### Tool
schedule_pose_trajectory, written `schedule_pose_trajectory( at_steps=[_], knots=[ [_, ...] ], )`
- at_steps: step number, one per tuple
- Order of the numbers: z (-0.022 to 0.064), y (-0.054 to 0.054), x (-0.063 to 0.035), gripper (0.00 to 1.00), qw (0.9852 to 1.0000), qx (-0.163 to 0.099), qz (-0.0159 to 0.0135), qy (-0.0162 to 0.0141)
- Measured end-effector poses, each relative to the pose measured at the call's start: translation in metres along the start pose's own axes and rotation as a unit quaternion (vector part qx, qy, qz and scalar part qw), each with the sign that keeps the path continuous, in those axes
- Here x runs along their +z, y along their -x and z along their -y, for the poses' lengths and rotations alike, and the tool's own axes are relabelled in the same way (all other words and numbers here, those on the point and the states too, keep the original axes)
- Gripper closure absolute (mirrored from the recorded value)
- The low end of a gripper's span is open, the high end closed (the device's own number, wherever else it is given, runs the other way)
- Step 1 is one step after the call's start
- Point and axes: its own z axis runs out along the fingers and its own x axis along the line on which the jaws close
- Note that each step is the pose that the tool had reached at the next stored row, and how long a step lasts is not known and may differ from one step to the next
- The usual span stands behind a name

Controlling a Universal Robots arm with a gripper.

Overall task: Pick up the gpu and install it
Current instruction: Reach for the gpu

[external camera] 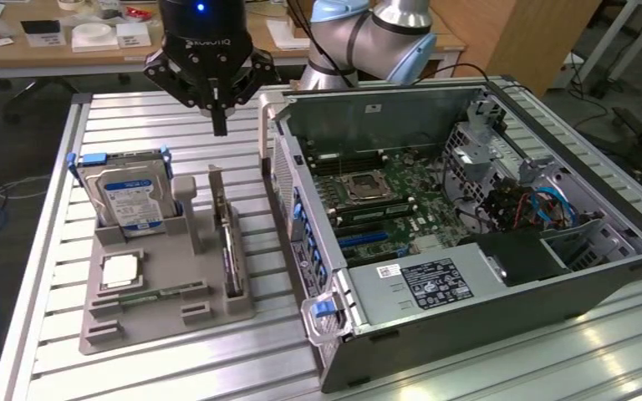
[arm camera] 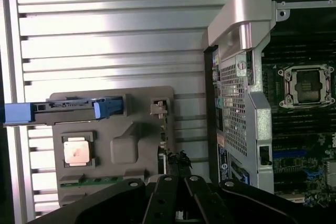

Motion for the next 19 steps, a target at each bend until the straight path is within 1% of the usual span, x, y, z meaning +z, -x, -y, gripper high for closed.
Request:
schedule_pose_trajectory(
  at_steps=[10, 13, 19],
  knots=[
    [0.001, -0.003, -0.0002, 0.89, 1.0, 0.0, -0.0001, -0.0001],
    [0.0053, -0.003, -0.0003, 0.89, 1.0, 0.0, -0.0001, 0.0],
    [0.0168, -0.003, -0.0008, 0.89, 1.0, 0.0, -0.0001, -0.0001]
  ],
)
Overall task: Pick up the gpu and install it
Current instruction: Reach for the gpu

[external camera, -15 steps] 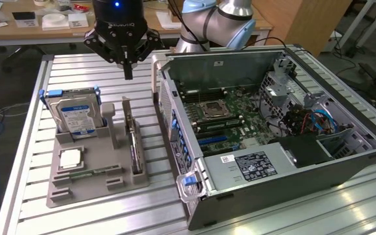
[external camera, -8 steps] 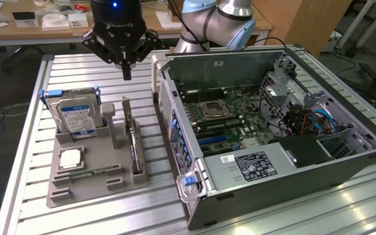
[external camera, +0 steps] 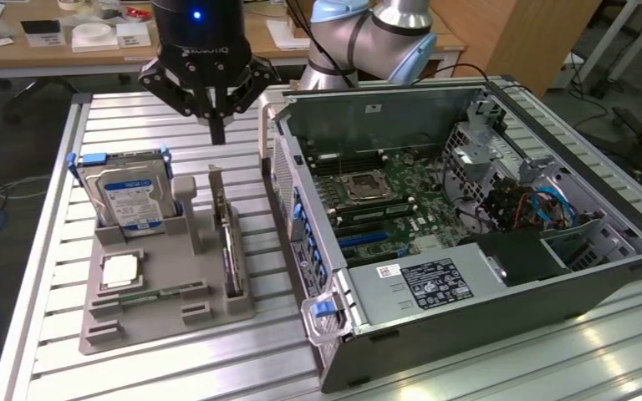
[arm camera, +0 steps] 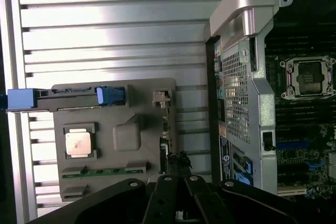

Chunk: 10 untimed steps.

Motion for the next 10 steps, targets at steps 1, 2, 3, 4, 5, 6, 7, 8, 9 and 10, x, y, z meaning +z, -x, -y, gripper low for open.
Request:
schedule_pose_trajectory(
  at_steps=[1, 2, 3, 4, 5, 6, 7, 8, 9, 10],
  knots=[
    [0.0017, 0.0, -0.0001, 0.89, 1.0, 0.0, 0.0, 0.0],
    [0.0035, 0.0, -0.0001, 0.89, 1.0, 0.0, 0.0, 0.0],
    [0.0053, 0.0, -0.0002, 0.89, 1.0, 0.0, 0.0, 0.0],
    [0.0072, 0.001, -0.0003, 0.89, 1.0, 0.0, 0.0, 0.0],
    [0.0091, 0.001, -0.0004, 0.89, 1.0, 0.0, 0.0, 0.0],
    [0.0111, 0.001, -0.0005, 0.89, 1.0, 0.0, 0.0, 0.0],
    [0.0131, 0.001, -0.0005, 0.89, 1.0, 0.0, 0.0001, 0.0],
    [0.0152, 0.001, -0.0006, 0.89, 1.0, 0.0, 0.0, 0.0],
    [0.0172, 0.001, -0.0007, 0.89, 1.0, 0.0, 0.0, 0.0],
    [0.0193, 0.001, -0.0008, 0.89, 1.0, 0.0, 0.0, 0.0]
  ],
)
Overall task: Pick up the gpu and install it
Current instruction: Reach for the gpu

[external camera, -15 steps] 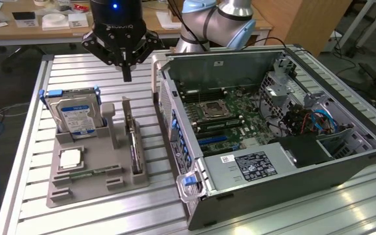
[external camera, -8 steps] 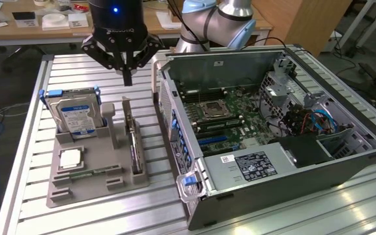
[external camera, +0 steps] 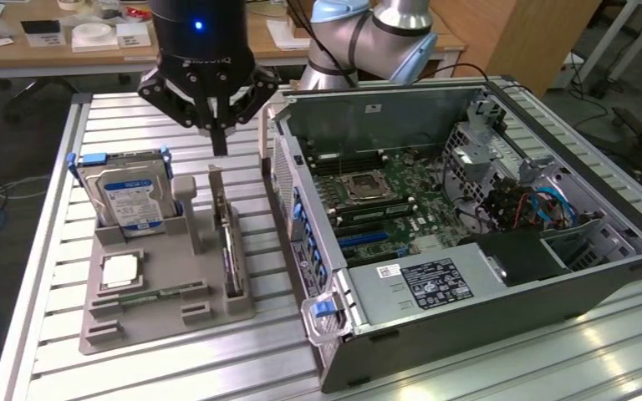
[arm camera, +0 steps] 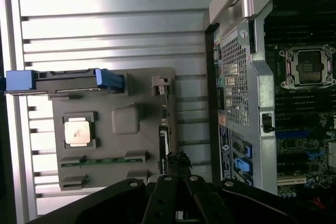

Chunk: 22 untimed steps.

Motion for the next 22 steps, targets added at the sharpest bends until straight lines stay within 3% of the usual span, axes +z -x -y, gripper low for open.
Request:
schedule_pose_trajectory(
  at_steps=[7, 22],
  knots=[
    [0.0119, 0.001, -0.0005, 0.89, 1.0, 0.0, 0.0, 0.0],
    [0.0135, -0.008, -0.0002, 0.89, 1.0, 0.0, 0.0, 0.0]
  ],
)
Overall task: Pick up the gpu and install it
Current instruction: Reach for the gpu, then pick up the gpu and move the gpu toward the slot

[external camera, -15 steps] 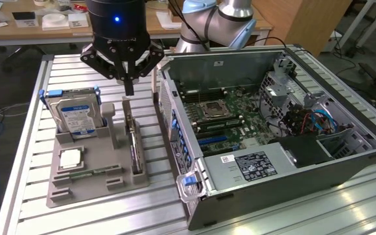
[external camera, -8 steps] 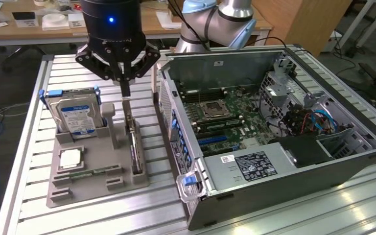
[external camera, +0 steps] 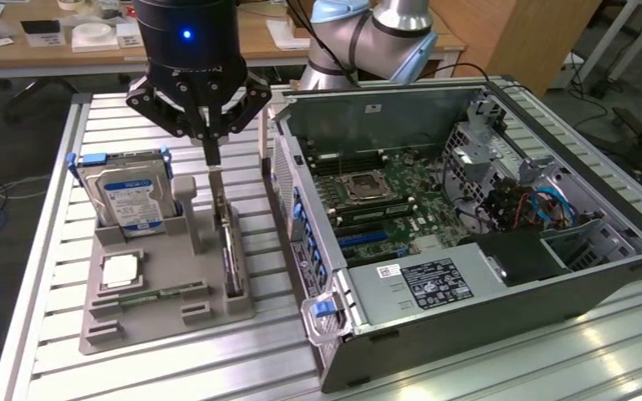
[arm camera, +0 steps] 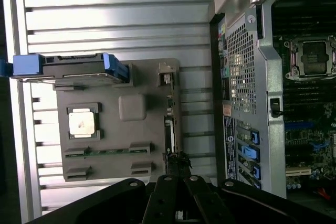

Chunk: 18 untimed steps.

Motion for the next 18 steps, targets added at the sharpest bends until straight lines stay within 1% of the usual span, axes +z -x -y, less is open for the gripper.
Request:
schedule_pose_trajectory(
  at_steps=[13, 15, 16, 18],
  knots=[
    [0.0, 0.0, 0.0, 0.89, 1.0, 0.0, 0.0, 0.0],
    [0.0, 0.0, 0.0, 0.76, 1.0, 0.0, 0.0, 0.0],
    [0.0, 0.0, 0.0, 0.76, 1.0, 0.0, 0.0, 0.0],
    [0.0, 0.0, 0.0, 0.65, 1.0, 0.0, 0.0, 0.0]
  ],
)
